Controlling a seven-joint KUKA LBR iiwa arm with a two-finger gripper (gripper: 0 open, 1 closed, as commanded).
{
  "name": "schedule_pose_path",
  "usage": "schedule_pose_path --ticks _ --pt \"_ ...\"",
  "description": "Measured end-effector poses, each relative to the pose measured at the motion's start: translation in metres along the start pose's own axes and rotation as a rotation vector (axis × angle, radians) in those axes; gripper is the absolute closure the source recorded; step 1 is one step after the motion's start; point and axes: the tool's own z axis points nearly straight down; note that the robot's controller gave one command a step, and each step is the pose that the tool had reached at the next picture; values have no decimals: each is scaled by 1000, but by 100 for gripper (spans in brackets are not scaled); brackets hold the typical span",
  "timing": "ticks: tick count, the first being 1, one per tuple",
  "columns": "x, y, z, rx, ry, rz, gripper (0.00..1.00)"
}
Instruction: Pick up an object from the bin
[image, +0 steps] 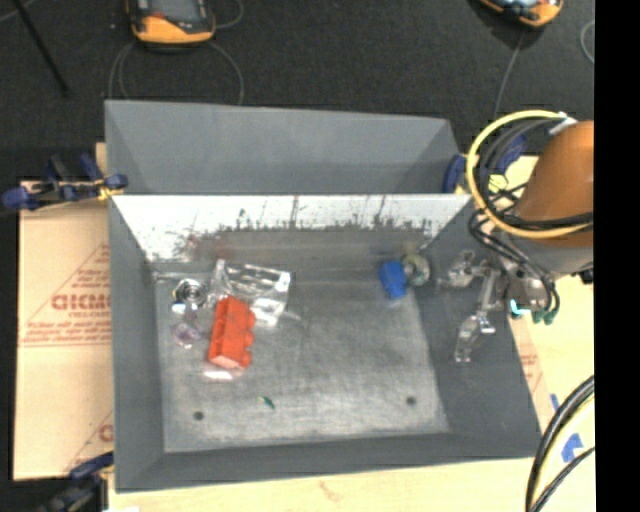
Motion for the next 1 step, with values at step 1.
schedule_pose_path --ticks 1 --pt "-84 0 89 1 -7 -193 0"
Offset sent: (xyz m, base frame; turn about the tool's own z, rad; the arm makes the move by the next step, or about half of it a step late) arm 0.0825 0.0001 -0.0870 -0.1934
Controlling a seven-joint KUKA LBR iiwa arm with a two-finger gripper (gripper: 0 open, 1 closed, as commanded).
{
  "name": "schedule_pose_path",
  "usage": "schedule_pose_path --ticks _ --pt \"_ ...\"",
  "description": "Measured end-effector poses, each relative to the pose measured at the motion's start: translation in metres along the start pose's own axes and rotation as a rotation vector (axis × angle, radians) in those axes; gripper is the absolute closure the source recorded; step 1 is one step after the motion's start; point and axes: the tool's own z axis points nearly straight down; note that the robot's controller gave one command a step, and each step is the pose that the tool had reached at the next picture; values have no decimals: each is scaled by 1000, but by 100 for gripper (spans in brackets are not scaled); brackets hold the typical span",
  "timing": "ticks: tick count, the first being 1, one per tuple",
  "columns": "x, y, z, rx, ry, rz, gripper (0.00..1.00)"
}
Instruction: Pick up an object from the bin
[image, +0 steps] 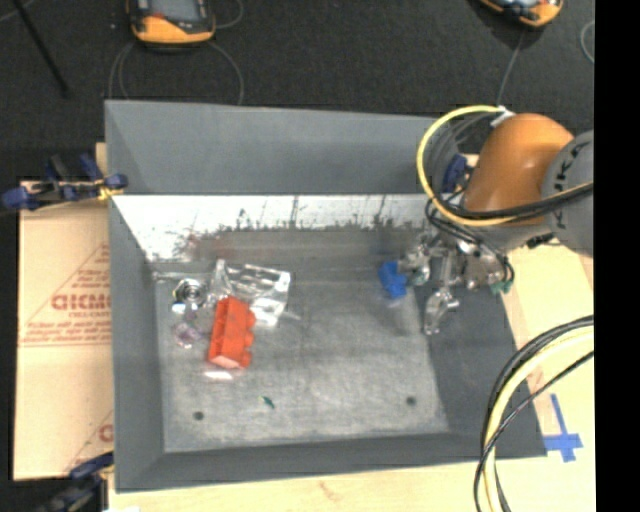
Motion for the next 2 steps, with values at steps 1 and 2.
schedule_pose_path --ticks 1,2 --pt "-20 4 19 5 -17 86 0" --pt "-19 4 23 5 -13 84 100"
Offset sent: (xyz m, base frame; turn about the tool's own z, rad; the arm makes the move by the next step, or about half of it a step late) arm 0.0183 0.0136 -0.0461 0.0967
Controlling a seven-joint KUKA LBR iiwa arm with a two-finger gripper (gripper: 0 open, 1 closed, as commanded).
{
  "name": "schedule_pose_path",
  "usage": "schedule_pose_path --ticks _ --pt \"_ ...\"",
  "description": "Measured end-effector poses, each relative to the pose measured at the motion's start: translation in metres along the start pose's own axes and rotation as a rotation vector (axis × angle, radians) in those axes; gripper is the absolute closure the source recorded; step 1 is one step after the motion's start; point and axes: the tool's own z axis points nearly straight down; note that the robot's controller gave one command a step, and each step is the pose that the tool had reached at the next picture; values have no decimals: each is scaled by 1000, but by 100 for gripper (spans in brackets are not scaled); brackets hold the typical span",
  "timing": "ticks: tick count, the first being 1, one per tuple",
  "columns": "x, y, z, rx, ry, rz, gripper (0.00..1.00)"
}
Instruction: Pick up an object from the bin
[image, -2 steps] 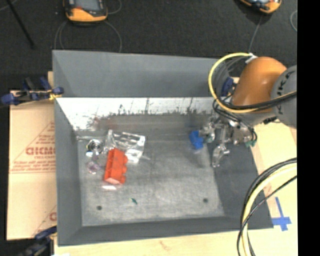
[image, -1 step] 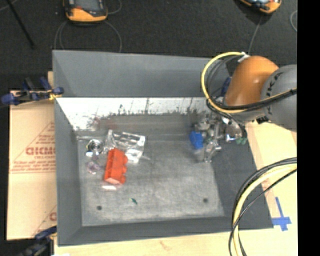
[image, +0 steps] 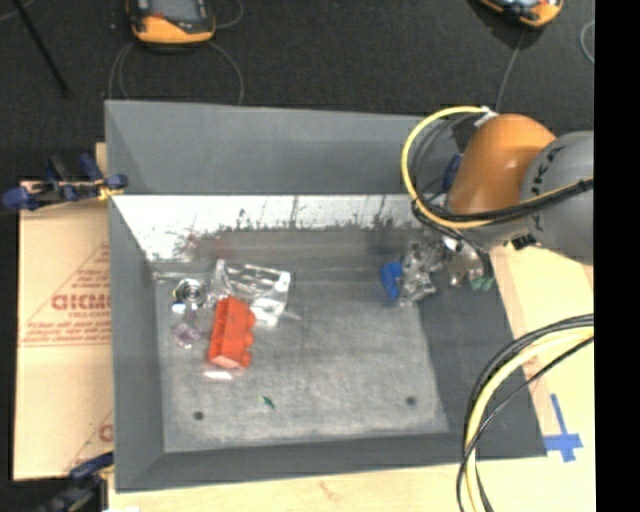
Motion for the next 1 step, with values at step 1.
schedule_pose_path --ticks 1 --pt "8 -1 3 -7 42 -1 0"
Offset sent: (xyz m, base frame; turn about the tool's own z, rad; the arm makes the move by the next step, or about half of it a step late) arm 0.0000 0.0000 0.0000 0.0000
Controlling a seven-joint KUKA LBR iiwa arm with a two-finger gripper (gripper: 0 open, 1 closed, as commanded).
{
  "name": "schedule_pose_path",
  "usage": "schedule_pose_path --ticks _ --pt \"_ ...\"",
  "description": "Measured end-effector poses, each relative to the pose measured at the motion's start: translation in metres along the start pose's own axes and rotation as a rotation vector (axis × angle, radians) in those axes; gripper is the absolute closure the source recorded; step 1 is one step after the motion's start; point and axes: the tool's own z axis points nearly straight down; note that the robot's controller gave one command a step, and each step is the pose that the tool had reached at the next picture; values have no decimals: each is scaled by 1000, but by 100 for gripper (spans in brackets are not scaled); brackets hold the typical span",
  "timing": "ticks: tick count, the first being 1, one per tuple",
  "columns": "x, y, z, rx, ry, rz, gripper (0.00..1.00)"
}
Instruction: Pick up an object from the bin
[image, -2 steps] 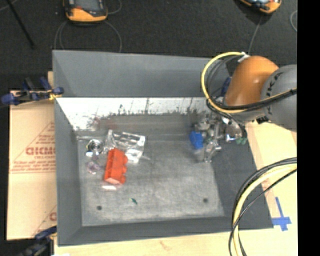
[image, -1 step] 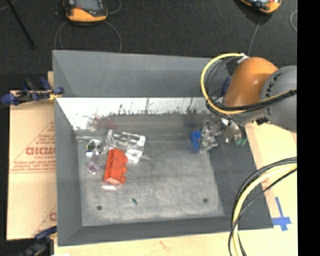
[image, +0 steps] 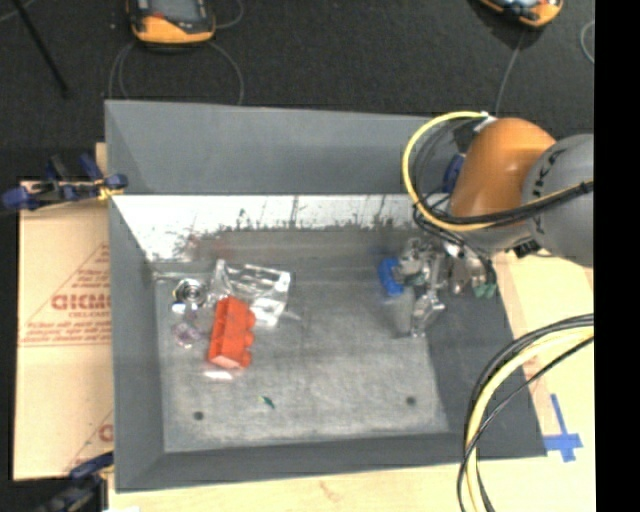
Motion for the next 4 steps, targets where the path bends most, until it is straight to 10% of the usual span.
schedule_pose_path --ticks 1,2,3,4 --pt "-12 9 -18 7 -34 -65 0" --pt "-11 9 -16 6 -31 -66 100" --pt "-11 9 -17 6 -30 -66 0" --pt "13 6 -158 11 -38 -175 0"
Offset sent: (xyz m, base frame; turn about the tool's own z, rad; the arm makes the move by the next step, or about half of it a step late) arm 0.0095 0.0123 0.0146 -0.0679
